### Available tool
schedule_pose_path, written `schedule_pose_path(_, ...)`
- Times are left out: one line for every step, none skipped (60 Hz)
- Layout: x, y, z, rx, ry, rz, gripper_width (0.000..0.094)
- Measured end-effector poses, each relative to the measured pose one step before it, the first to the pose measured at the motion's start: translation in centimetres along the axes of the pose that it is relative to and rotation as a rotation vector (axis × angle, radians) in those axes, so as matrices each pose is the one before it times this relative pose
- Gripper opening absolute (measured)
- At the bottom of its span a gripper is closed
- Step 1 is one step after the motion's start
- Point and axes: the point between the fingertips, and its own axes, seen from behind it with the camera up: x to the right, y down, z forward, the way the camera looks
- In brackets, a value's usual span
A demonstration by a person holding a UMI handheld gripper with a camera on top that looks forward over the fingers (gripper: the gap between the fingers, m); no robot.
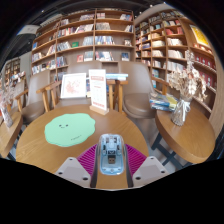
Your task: Arrange mouse
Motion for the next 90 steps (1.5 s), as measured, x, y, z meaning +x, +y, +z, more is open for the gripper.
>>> schedule_pose_path(-0.452, -1.032, -0.226, 0.01062, -0.00510, 0.0031, 0.0412)
schedule_pose_path(-0.560, -0.992, -0.062, 0.00845, -0.00647, 0.0003, 0.0413)
schedule_pose_path(-0.694, -0.992, 0.034, 0.00683, -0.00924, -0.0003, 0.0413)
schedule_pose_path(-0.807, -1.029, 0.105, 0.00720, -0.01241, 0.0036, 0.0413)
schedule_pose_path(-0.918, -1.046, 0.153, 0.00844, -0.01479, 0.0106, 0.0413)
schedule_pose_path(-0.980, -1.007, 0.237, 0.00730, -0.01490, 0.0118, 0.0412)
schedule_pose_path(-0.889, -0.889, 0.308, 0.00435, -0.01127, 0.0050, 0.0411)
schedule_pose_path(-0.648, -0.673, 0.335, 0.00486, -0.00416, -0.0042, 0.0412)
schedule_pose_path(-0.839, -0.902, 0.600, 0.00345, -0.00138, -0.0046, 0.0414)
schedule_pose_path(-0.738, -0.831, 0.549, 0.01030, -0.00161, -0.0034, 0.0414)
schedule_pose_path(-0.779, -0.784, 0.637, 0.01176, -0.00229, -0.0028, 0.0414)
schedule_pose_path(-0.778, -0.639, 0.682, 0.00888, -0.00137, -0.0070, 0.0412)
schedule_pose_path(-0.717, -0.430, 0.701, 0.00427, 0.00050, -0.0124, 0.0413)
schedule_pose_path(-0.684, -0.129, 0.526, -0.00020, 0.00063, -0.0125, 0.0412)
schedule_pose_path(-0.816, -0.207, 0.976, -0.00326, 0.00058, -0.0094, 0.0412)
schedule_pose_path(-0.760, 0.041, 0.797, -0.00602, -0.00398, -0.0055, 0.0410)
schedule_pose_path(-0.857, 0.113, 0.813, -0.00792, -0.00787, -0.0034, 0.0410)
schedule_pose_path(-0.858, 0.195, 0.795, -0.00862, -0.01065, -0.0021, 0.0410)
schedule_pose_path(-0.852, 0.266, 0.815, -0.01022, -0.00956, -0.0020, 0.0409)
schedule_pose_path(-0.399, 0.912, 0.426, -0.00835, -0.00681, -0.0034, 0.0410)
schedule_pose_path(-0.712, 0.049, 1.013, -0.01886, 0.00166, 0.0011, 0.0409)
schedule_pose_path(-0.350, 0.509, 0.713, -0.01842, 0.00315, 0.0001, 0.0411)
schedule_pose_path(-0.319, 0.455, 0.652, -0.01667, 0.00404, 0.0006, 0.0410)
schedule_pose_path(-0.301, 0.368, 0.611, -0.01228, 0.00233, 0.0036, 0.0411)
schedule_pose_path(-0.404, 0.301, 0.603, -0.00803, -0.00051, 0.0075, 0.0411)
schedule_pose_path(-0.247, 0.632, 0.675, -0.00518, -0.00344, 0.0054, 0.0411)
schedule_pose_path(-0.293, 0.345, 0.344, -0.00772, -0.00080, 0.0002, 0.0411)
schedule_pose_path(-0.168, 0.324, 0.442, -0.00848, 0.00239, -0.0037, 0.0409)
schedule_pose_path(-0.120, 0.329, 0.397, -0.00751, 0.00471, -0.0036, 0.0410)
schedule_pose_path(-0.116, 0.280, 0.360, -0.00485, 0.00503, -0.0013, 0.0410)
schedule_pose_path(-0.158, 0.249, 0.331, -0.00329, 0.00275, -0.0002, 0.0410)
schedule_pose_path(-0.024, 0.426, 0.498, -0.00306, -0.00031, -0.0012, 0.0409)
schedule_pose_path(-0.100, 0.322, 0.319, -0.00659, 0.00121, -0.0022, 0.0409)
schedule_pose_path(-0.078, 0.346, 0.296, -0.00805, 0.00251, -0.0009, 0.0409)
schedule_pose_path(-0.032, 0.342, 0.250, -0.00727, 0.00324, 0.0024, 0.0409)
schedule_pose_path(-0.022, 0.318, 0.212, -0.00544, 0.00308, 0.0045, 0.0409)
schedule_pose_path(0.104, 0.221, 0.311, -0.00449, 0.00193, 0.0044, 0.0409)
schedule_pose_path(0.006, 0.366, 0.159, -0.00482, 0.00353, 0.0040, 0.0409)
schedule_pose_path(0.013, 0.334, 0.176, -0.00634, 0.00319, 0.0035, 0.0409)
schedule_pose_path(0.027, 0.312, 0.177, -0.00621, 0.00369, 0.0021, 0.0410)
schedule_pose_path(-0.034, 0.273, 0.134, -0.00501, 0.00296, 0.0008, 0.0411)
schedule_pose_path(-0.039, -0.045, 0.064, 0.00782, 0.00290, -0.0017, 0.0412)
schedule_pose_path(0.103, -0.196, 0.120, 0.00742, 0.00301, -0.0031, 0.0417)
schedule_pose_path(-0.010, -0.062, -0.006, 0.00650, 0.00450, -0.0046, 0.0425)
schedule_pose_path(-0.010, -0.012, 0.011, 0.00349, 0.00410, -0.0038, 0.0433)
schedule_pose_path(-0.029, 0.019, -0.017, 0.00143, 0.00352, -0.0030, 0.0444)
schedule_pose_path(-0.034, 0.030, 0.011, 0.00082, 0.00212, -0.0029, 0.0453)
schedule_pose_path(-0.042, 0.008, -0.001, 0.00071, 0.00093, -0.0016, 0.0466)
schedule_pose_path(-0.024, 0.016, -0.008, 0.00035, 0.00065, -0.0001, 0.0477)
schedule_pose_path(0.030, -0.002, -0.019, 0.00019, 0.00157, 0.0018, 0.0490)
schedule_pose_path(0.078, -0.001, -0.087, -0.00106, 0.00286, 0.0032, 0.0503)
schedule_pose_path(0.050, -0.041, -0.162, 0.00042, 0.00279, 0.0038, 0.0541)
schedule_pose_path(0.064, -0.057, -0.232, -0.00043, 0.00317, 0.0032, 0.0602)
schedule_pose_path(0.118, -0.084, -0.310, -0.00039, 0.00403, 0.0022, 0.0679)
schedule_pose_path(0.142, -0.157, -0.394, 0.00179, 0.00437, -0.0004, 0.0747)
schedule_pose_path(0.157, -0.218, -0.439, 0.00469, 0.00412, -0.0027, 0.0821)
schedule_pose_path(0.153, -0.246, -0.538, 0.00649, 0.00428, -0.0026, 0.0868)
schedule_pose_path(0.121, -0.227, -0.628, 0.00706, 0.00143, -0.0030, 0.0856)
schedule_pose_path(0.180, -0.194, -0.705, 0.00564, 0.00430, -0.0019, 0.0840)
schedule_pose_path(0.200, -0.192, -0.814, 0.00527, 0.00385, -0.0016, 0.0834)
schedule_pose_path(0.210, -0.188, -0.914, 0.00627, 0.00224, -0.0018, 0.0839)
schedule_pose_path(0.156, -0.216, -1.003, 0.00779, 0.00148, -0.0019, 0.0847)
schedule_pose_path(0.198, -0.224, -1.041, 0.00837, 0.00166, -0.0017, 0.0852)
schedule_pose_path(0.164, -0.175, -1.128, 0.00789, 0.00142, -0.0019, 0.0851)
schedule_pose_path(0.135, -0.145, -1.201, 0.00784, -0.00036, -0.0018, 0.0848)
schedule_pose_path(0.141, -0.128, -1.225, 0.00928, -0.00083, -0.0015, 0.0849)
schedule_pose_path(0.098, -0.136, -1.258, 0.00931, -0.00181, -0.0008, 0.0850)
schedule_pose_path(0.106, -0.075, -1.469, 0.00784, -0.00291, -0.0013, 0.0852)
schedule_pose_path(0.078, -0.077, -1.228, 0.00921, -0.00316, -0.0020, 0.0853)
schedule_pose_path(0.102, -0.019, -1.218, 0.00786, -0.00242, -0.0020, 0.0853)
schedule_pose_path(0.149, 0.028, -1.264, 0.00637, -0.00070, -0.0003, 0.0855)
schedule_pose_path(0.149, 0.069, -1.192, 0.00519, -0.00015, 0.0021, 0.0853)
schedule_pose_path(0.132, 0.097, -1.218, 0.00477, -0.00115, 0.0029, 0.0854)
schedule_pose_path(0.087, 0.096, -1.205, 0.00520, -0.00228, 0.0014, 0.0854)
schedule_pose_path(0.084, 0.081, -0.793, 0.00597, -0.00321, -0.0006, 0.0854)
schedule_pose_path(0.023, 0.225, -1.347, 0.00171, -0.00249, -0.0021, 0.0854)
schedule_pose_path(0.095, 0.281, -1.072, 0.00111, -0.00256, 0.0001, 0.0855)
schedule_pose_path(0.129, 0.316, -1.046, -0.00031, -0.00072, 0.0023, 0.0853)
schedule_pose_path(0.118, 0.316, -0.975, -0.00141, 0.00050, 0.0049, 0.0853)
schedule_pose_path(0.102, 0.376, -0.921, -0.00188, 0.00051, 0.0051, 0.0852)
schedule_pose_path(0.117, 0.422, -0.814, -0.00104, -0.00121, 0.0027, 0.0850)
schedule_pose_path(0.059, 0.346, -0.801, -0.00048, -0.00281, -0.0007, 0.0851)
schedule_pose_path(0.068, 0.335, -0.748, 0.00052, -0.00226, -0.0029, 0.0852)
schedule_pose_path(0.088, 0.406, -0.780, 0.00165, 0.00145, -0.0039, 0.0854)
schedule_pose_path(0.168, 0.356, -0.717, 0.00142, 0.00424, -0.0030, 0.0853)
schedule_pose_path(0.248, 0.407, -0.726, 0.00081, 0.00725, -0.0020, 0.0855)
schedule_pose_path(0.288, 0.451, -0.670, 0.00067, 0.00784, -0.0023, 0.0856)
schedule_pose_path(0.273, 0.462, -0.649, 0.00011, 0.00656, -0.0033, 0.0852)
schedule_pose_path(0.226, 0.449, -0.634, -0.00003, 0.00526, -0.0038, 0.0853)
schedule_pose_path(0.215, 0.456, -0.551, -0.00050, 0.00395, -0.0031, 0.0853)
